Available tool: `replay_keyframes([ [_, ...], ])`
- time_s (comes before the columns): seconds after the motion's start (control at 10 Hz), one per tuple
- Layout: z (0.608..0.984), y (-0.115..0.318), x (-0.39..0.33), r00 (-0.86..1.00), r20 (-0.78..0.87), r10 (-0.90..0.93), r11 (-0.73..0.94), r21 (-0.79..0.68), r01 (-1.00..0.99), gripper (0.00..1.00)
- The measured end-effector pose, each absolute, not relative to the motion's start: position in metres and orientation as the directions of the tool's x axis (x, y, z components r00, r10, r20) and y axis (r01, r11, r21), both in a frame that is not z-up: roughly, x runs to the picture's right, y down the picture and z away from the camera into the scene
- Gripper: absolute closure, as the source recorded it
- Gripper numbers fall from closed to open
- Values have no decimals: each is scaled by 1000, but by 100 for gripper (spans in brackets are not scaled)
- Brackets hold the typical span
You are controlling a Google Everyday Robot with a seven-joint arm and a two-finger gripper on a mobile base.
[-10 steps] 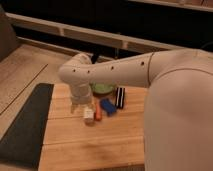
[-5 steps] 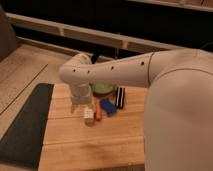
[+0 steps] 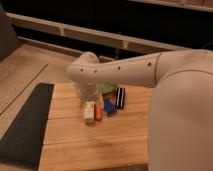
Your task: Place the eraser on the white sponge
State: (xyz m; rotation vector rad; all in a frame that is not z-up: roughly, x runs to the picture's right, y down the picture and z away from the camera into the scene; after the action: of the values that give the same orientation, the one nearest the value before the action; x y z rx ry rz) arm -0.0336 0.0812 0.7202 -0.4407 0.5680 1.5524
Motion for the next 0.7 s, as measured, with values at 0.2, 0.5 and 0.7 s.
replay_keyframes([
  [0.2,716,74,36,-113,-538,836,-33,156,-987,35],
  [0.5,704,71,122,-179,-469,865,-108,176,-979,35],
  [0.7,701,71,136,-199,-454,868,-133,173,-976,35],
])
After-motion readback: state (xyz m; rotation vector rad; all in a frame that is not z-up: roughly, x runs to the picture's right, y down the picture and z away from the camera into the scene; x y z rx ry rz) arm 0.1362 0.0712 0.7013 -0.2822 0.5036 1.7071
